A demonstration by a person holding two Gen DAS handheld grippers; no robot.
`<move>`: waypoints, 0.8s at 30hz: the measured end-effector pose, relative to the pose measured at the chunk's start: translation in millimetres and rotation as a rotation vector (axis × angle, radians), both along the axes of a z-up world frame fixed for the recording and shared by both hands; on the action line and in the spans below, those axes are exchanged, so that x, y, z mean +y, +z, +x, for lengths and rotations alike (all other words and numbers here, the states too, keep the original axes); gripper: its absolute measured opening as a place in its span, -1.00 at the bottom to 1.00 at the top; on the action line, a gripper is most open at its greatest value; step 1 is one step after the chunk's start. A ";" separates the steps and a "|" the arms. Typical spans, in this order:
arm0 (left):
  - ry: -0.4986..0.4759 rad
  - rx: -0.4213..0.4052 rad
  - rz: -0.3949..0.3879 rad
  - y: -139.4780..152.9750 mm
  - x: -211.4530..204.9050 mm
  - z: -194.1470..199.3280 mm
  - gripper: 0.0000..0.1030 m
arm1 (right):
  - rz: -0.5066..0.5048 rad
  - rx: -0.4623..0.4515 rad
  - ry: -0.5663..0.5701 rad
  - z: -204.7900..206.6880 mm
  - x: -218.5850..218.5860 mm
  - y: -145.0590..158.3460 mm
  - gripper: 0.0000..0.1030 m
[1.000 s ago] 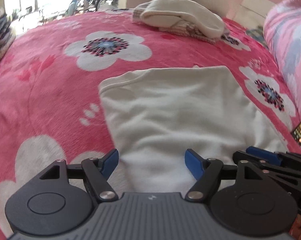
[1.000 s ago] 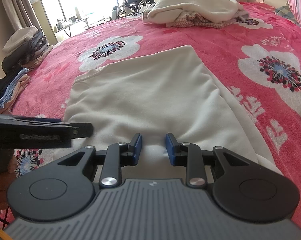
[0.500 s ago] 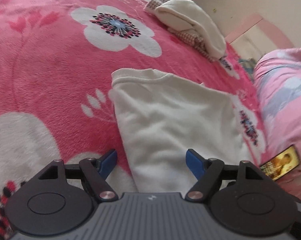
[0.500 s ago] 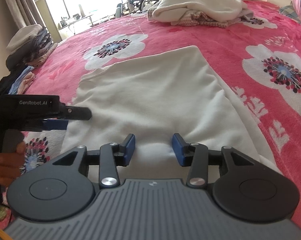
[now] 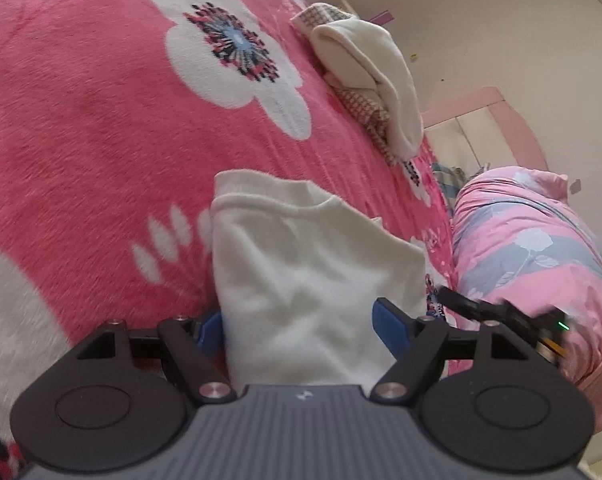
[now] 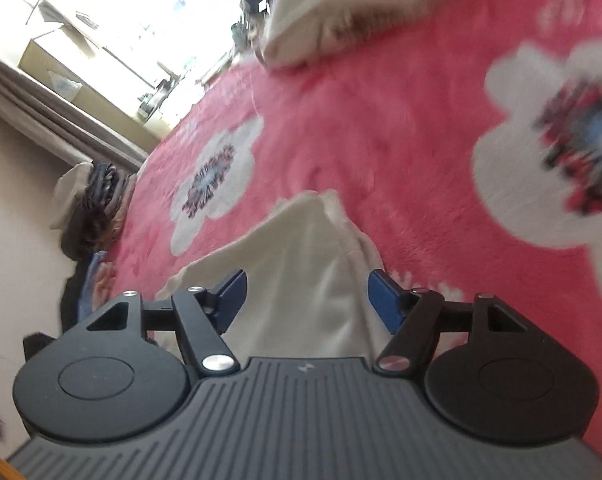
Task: Fold clothes
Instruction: 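Close both grippers on the sweatshirt hem edge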
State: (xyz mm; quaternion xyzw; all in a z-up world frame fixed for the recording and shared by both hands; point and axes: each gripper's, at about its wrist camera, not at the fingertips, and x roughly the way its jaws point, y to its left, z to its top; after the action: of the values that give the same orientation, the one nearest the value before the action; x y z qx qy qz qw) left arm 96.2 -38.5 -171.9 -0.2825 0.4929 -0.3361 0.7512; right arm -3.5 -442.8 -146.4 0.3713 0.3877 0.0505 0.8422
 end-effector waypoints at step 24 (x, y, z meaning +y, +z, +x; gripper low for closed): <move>-0.136 -0.022 -0.021 -5.5 -0.4 -4.2 0.35 | 0.433 -0.016 0.409 57.4 -11.2 -46.0 0.42</move>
State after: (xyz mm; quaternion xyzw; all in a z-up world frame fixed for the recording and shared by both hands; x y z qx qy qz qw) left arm 92.0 -38.9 -177.4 -0.2525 0.4990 -0.3947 0.7290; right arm 53.9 -454.0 -192.4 0.4563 0.4278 0.3036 0.7187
